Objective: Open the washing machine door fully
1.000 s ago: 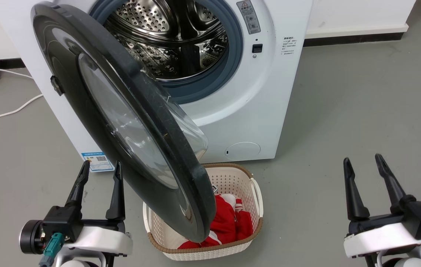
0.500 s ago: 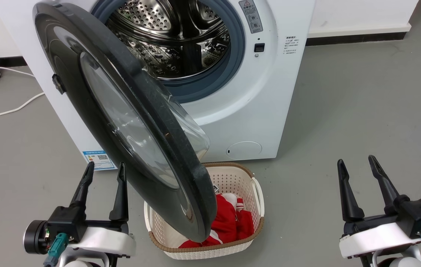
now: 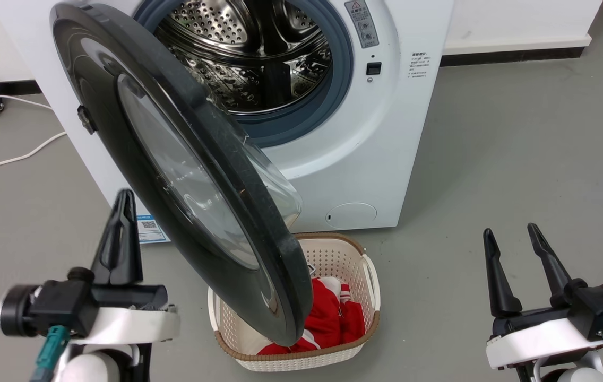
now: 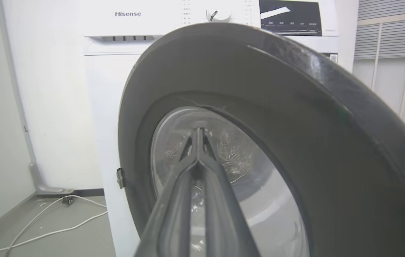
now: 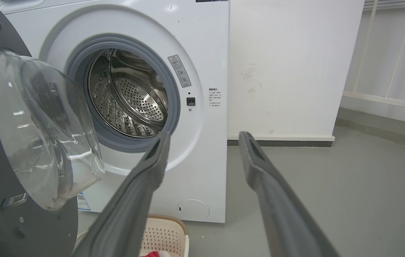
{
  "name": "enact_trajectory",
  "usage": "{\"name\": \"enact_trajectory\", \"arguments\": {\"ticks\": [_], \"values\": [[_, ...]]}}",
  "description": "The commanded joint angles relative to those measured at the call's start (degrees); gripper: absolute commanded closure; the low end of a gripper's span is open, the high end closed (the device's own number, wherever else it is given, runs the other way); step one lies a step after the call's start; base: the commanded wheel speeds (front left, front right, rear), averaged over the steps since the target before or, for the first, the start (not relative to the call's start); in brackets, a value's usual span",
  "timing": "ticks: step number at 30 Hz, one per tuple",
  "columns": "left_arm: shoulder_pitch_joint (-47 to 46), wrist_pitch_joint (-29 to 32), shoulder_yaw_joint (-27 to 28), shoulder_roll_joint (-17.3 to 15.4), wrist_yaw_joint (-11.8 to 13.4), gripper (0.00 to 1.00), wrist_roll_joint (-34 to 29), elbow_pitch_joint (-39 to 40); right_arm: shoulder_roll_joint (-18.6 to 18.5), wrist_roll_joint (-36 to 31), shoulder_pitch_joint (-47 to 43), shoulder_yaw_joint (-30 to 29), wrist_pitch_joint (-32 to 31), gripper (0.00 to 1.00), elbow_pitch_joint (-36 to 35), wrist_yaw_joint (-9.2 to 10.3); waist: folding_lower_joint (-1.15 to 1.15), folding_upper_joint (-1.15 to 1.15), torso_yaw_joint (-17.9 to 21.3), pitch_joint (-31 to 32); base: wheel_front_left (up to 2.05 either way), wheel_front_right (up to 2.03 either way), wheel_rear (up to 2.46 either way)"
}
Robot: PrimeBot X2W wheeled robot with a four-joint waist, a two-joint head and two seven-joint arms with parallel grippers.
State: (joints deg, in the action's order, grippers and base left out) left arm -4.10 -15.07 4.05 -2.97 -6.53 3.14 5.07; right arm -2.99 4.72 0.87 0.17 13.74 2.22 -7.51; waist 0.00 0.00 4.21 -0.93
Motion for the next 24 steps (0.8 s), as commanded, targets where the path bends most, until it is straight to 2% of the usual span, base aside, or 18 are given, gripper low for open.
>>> {"name": "enact_trajectory", "arguments": {"ticks": [1,11,15,19,24], "values": [[-0.58,-0.14,0.08,-0.06,0.28,1.0,-0.37,0.79,0.22,0.34,0.21,-0.14,0.02,0.0,0.18,0.04,0.0,0.0,-0.08,0.05,0.0,0.0,0.0],[-4.36,-0.13,1.5,-0.39,1.45,1.0,-2.09,17.05,0.23,0.94,-0.41,-0.02,0.43,0.0,0.0,0.04,0.0,0.0,0.02,0.7,0.0,0.0,0.0],[-6.0,-0.13,0.44,-0.74,1.26,1.0,-2.97,22.35,0.22,1.17,-0.53,-0.4,0.37,0.0,0.1,0.04,0.0,0.0,0.22,0.59,0.0,0.0,0.0],[-7.81,-0.12,-3.32,-1.08,0.54,1.0,-3.62,25.59,0.22,1.55,-0.53,-0.77,0.42,0.0,0.43,0.04,0.0,0.0,0.31,0.38,0.0,0.0,0.0],[-6.83,-0.13,-12.39,-1.12,-0.37,1.0,-3.54,24.47,0.22,1.93,-0.54,-0.61,0.42,0.0,0.97,0.04,0.0,0.0,0.63,0.4,0.0,0.0,0.0]]}}
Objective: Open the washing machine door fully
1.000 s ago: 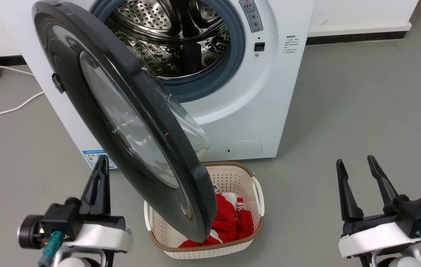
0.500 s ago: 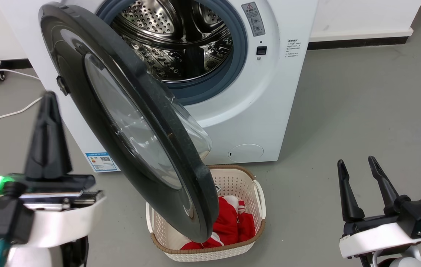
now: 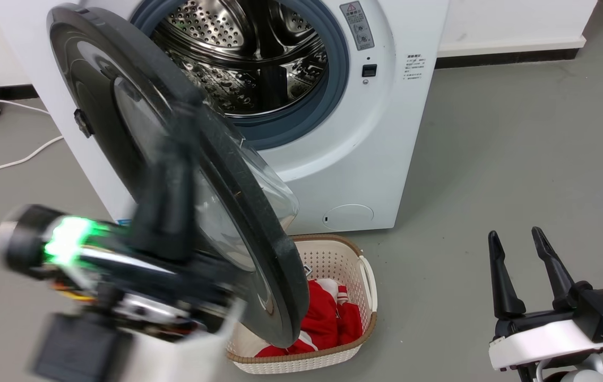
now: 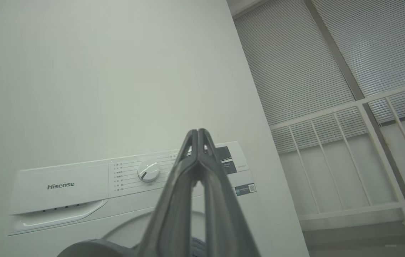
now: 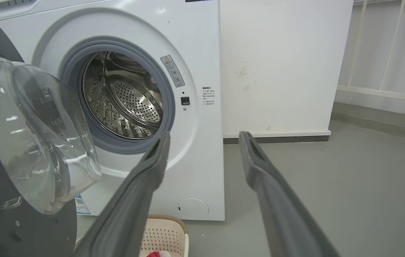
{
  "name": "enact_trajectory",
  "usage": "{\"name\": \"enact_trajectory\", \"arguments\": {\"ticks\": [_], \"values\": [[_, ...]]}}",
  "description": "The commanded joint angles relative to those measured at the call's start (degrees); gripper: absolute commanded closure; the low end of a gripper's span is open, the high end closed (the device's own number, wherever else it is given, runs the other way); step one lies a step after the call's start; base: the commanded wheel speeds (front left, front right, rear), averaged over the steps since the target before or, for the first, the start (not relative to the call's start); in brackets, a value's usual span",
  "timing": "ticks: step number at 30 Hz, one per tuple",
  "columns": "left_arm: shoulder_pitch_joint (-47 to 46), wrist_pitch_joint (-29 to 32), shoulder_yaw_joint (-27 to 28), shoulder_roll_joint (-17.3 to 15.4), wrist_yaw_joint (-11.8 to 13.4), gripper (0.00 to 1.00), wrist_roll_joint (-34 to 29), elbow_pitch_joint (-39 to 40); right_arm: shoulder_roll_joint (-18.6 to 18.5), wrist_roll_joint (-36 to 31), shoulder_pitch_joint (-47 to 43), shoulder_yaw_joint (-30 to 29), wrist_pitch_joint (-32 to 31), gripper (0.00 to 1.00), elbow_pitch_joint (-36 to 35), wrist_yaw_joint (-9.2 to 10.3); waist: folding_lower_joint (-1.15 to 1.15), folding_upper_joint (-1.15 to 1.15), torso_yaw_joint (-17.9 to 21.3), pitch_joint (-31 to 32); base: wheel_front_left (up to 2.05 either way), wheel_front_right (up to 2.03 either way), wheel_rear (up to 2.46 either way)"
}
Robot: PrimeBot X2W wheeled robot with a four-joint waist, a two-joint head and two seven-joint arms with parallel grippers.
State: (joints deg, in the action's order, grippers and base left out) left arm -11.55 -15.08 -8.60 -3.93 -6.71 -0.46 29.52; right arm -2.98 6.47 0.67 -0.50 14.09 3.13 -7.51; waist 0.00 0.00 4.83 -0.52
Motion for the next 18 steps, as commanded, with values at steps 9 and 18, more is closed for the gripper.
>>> {"name": "enact_trajectory", "arguments": {"ticks": [9,18], "values": [[6.89,7.6,-16.2,-2.79,-0.74,1.0,6.82,-9.11,0.2,0.6,0.13,0.14,0.1,0.0,1.17,0.04,0.0,0.0,0.12,-0.74,0.0,0.0,0.0],[12.51,13.72,-20.49,-3.76,-0.78,1.0,11.12,-17.19,0.2,1.2,0.97,0.56,0.31,0.0,1.94,0.04,0.0,0.0,-0.36,-1.64,0.0,0.0,0.0]]}}
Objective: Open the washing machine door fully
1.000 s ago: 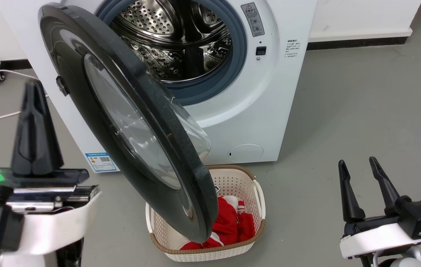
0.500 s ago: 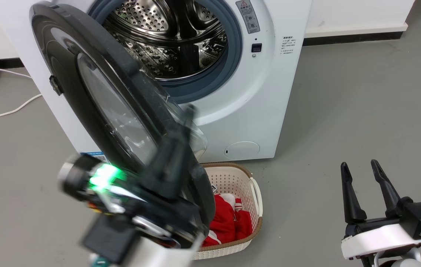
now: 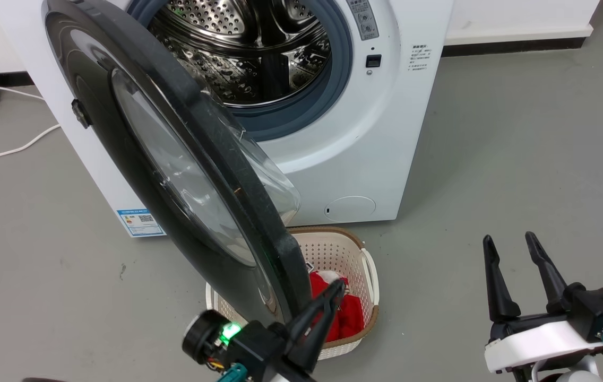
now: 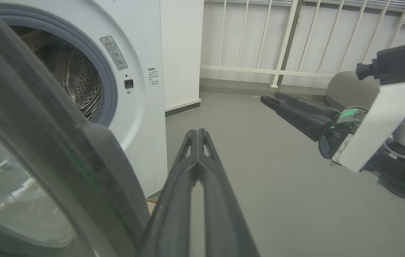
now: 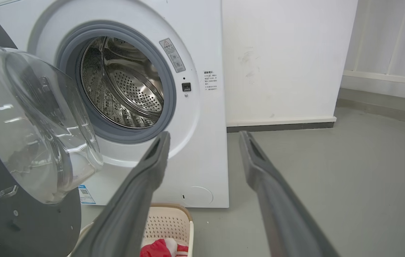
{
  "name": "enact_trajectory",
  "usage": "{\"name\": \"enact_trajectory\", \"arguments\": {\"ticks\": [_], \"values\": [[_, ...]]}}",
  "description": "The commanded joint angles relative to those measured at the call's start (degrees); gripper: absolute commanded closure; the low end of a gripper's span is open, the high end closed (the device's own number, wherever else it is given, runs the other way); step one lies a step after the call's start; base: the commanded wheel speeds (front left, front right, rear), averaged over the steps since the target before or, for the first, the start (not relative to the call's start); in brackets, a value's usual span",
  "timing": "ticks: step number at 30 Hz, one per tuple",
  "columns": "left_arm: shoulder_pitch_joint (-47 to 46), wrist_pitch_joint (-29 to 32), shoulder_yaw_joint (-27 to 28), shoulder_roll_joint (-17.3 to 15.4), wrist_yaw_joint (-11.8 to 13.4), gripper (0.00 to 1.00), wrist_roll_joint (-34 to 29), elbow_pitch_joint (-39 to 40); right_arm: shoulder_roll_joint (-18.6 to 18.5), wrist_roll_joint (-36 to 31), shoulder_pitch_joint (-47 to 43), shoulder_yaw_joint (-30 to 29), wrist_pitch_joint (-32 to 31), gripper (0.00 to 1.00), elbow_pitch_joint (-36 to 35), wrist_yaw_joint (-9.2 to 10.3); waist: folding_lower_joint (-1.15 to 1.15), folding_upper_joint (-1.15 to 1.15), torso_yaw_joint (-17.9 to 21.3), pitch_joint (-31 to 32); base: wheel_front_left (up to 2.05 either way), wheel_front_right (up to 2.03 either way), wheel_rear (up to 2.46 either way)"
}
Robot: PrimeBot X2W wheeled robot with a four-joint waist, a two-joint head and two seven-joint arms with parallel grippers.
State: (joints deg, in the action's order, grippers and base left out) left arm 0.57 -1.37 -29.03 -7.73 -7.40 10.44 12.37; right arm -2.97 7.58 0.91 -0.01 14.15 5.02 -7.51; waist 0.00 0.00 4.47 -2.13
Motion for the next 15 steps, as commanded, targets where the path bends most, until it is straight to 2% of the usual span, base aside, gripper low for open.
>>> {"name": "enact_trajectory", "arguments": {"ticks": [1,15], "values": [[0.02,-0.68,-0.36,0.34,0.06,1.0,-0.01,-1.73,0.19,0.3,1.02,0.25,0.28,0.0,0.26,0.04,0.0,0.0,0.08,-0.29,0.0,0.0,0.0],[-7.14,-8.39,1.86,2.98,3.64,1.0,0.04,-11.88,0.19,0.15,1.92,1.06,0.42,0.0,1.4,0.04,0.0,0.0,1.19,-1.77,0.0,0.0,0.0]]}}
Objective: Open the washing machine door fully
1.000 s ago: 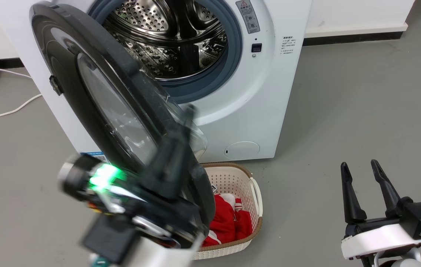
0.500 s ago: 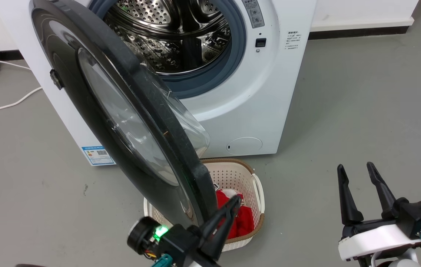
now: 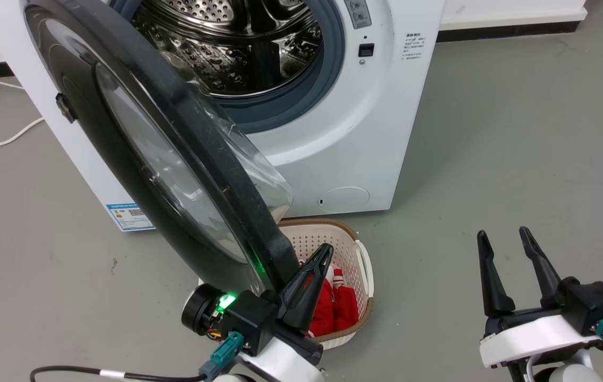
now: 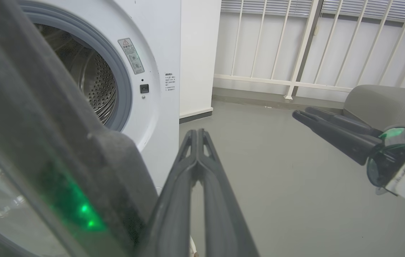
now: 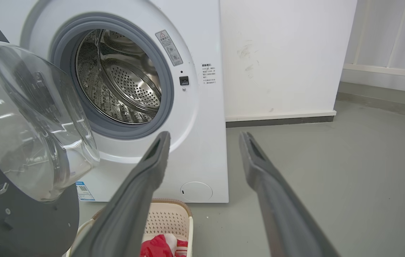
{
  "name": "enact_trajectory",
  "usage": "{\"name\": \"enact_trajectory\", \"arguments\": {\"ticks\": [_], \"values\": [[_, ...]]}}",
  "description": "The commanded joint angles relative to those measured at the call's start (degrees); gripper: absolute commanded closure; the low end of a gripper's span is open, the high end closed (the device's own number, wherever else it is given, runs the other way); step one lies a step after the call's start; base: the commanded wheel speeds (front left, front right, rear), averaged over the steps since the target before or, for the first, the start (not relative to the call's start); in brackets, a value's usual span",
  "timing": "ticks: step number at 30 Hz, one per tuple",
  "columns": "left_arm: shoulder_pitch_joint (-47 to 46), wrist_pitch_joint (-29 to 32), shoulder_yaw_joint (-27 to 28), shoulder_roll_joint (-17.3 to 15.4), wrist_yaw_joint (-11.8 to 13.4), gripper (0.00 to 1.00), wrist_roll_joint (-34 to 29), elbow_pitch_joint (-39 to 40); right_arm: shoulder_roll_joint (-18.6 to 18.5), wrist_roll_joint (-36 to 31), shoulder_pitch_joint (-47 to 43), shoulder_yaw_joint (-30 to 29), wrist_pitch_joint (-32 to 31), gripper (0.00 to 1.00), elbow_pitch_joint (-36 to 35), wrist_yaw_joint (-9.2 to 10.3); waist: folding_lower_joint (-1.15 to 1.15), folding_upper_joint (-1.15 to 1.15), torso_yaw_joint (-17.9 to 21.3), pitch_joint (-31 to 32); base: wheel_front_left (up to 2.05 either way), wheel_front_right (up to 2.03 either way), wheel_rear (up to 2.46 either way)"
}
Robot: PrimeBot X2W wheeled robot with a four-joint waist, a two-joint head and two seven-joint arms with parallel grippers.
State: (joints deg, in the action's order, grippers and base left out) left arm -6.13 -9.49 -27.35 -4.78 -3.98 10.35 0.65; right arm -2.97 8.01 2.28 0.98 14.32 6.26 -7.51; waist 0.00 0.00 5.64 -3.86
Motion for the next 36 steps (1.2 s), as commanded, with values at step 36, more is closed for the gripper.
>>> {"name": "enact_trajectory", "arguments": {"ticks": [36], "values": [[7.79,-2.34,-1.46,-0.45,4.87,1.0,2.18,-0.26,0.18,-0.8,-2.74,-1.11,-2.4,0.0,-1.57,0.04,0.0,0.0,-17.57,2.66,0.0,0.0,0.0]]}}
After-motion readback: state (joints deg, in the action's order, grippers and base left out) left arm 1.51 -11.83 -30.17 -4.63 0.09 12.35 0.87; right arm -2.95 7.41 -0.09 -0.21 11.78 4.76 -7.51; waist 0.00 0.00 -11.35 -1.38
